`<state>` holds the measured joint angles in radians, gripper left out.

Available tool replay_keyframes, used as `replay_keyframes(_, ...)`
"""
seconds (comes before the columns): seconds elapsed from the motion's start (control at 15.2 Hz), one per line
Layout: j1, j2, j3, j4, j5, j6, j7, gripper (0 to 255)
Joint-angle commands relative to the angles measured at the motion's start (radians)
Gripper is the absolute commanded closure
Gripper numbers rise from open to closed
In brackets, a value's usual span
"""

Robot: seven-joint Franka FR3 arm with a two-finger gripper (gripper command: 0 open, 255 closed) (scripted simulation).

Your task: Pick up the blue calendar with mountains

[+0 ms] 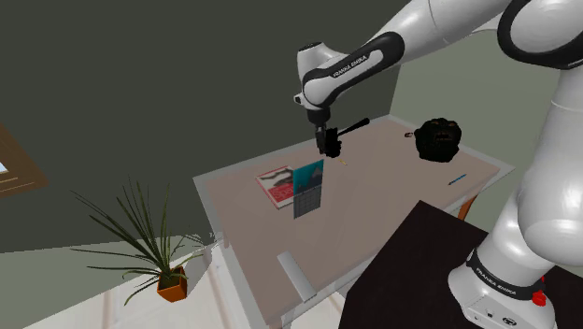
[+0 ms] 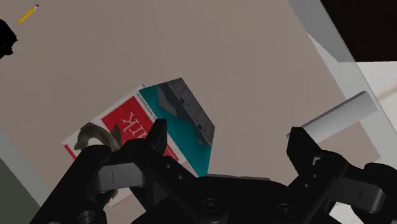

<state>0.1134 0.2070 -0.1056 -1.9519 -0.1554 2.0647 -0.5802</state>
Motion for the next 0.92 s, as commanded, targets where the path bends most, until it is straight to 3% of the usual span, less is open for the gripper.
replay_keyframes(0.0, 0.001, 0.072, 0.009, 0.061, 0.001, 0.011, -0.045, 0)
replay_keyframes(0.66, 0.018, 0.436, 0.070, 0.404, -0.024, 0.028, -0.226, 0)
replay_keyframes(0.86, 0.020, 0.470, 0.073, 0.420, -0.027, 0.045, -0.231, 0)
